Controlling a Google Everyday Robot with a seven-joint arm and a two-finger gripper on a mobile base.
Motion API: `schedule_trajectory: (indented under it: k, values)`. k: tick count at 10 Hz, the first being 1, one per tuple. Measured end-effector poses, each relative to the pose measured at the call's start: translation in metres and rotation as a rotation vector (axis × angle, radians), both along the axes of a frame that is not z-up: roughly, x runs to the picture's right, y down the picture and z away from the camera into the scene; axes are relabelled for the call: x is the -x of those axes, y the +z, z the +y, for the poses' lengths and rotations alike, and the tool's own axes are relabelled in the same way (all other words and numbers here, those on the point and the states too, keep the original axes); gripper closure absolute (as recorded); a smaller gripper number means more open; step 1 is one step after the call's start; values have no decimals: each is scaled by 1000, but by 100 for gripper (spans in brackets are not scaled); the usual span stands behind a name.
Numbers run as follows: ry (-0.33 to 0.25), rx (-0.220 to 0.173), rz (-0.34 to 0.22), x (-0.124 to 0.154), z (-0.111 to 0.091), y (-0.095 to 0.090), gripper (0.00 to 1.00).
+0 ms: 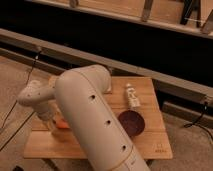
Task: Place the pepper in the ceramic bowl
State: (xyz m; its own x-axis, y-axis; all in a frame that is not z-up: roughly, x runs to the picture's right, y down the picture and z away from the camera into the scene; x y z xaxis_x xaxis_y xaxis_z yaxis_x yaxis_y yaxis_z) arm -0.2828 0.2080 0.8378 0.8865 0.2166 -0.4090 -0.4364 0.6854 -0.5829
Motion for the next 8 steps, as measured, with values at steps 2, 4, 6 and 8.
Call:
schedule_trajectory:
  k: [2,4,6,8]
  values:
    - [18,-3,7,-11,3,2,38]
    - [33,-6,10,-16,3,3,59]
    - [40,-4,10,-18,3,3,77]
    - [45,-3,15,-20,1,1,99]
